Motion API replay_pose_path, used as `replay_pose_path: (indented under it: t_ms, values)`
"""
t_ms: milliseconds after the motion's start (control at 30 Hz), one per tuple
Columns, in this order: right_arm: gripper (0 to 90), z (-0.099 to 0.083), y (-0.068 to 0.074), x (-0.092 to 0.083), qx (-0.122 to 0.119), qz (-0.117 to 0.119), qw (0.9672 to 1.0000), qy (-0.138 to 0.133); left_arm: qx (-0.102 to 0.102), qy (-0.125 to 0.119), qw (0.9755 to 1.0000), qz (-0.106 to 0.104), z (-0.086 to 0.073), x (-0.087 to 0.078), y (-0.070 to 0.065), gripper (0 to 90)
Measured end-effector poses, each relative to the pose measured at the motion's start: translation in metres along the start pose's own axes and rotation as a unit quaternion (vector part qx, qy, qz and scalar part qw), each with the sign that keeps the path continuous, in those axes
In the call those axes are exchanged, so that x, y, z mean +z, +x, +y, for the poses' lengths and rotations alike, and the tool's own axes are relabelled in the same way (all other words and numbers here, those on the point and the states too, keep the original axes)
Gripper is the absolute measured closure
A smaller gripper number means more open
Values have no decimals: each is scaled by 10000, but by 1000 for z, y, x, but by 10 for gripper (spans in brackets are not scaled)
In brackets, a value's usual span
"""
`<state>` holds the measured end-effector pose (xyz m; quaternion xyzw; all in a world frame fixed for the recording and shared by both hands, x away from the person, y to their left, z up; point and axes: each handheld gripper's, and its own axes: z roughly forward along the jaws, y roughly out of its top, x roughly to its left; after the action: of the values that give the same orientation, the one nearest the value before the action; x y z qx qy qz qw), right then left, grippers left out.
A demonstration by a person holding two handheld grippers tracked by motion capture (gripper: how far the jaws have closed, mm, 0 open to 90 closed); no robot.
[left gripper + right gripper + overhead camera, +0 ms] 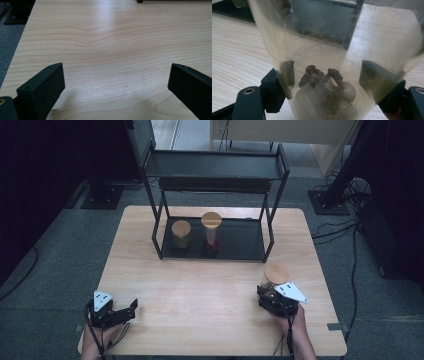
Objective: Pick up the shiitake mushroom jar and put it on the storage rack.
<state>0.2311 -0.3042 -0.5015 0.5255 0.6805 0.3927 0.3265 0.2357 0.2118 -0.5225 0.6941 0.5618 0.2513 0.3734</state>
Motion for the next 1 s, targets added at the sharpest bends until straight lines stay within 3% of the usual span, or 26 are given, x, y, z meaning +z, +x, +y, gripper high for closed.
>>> replay_pose_path:
  t_ms: [1000]
  values:
    - [248, 27, 23, 27, -111, 197, 9997, 18, 4, -6, 10000, -1, 0, 0, 0, 12]
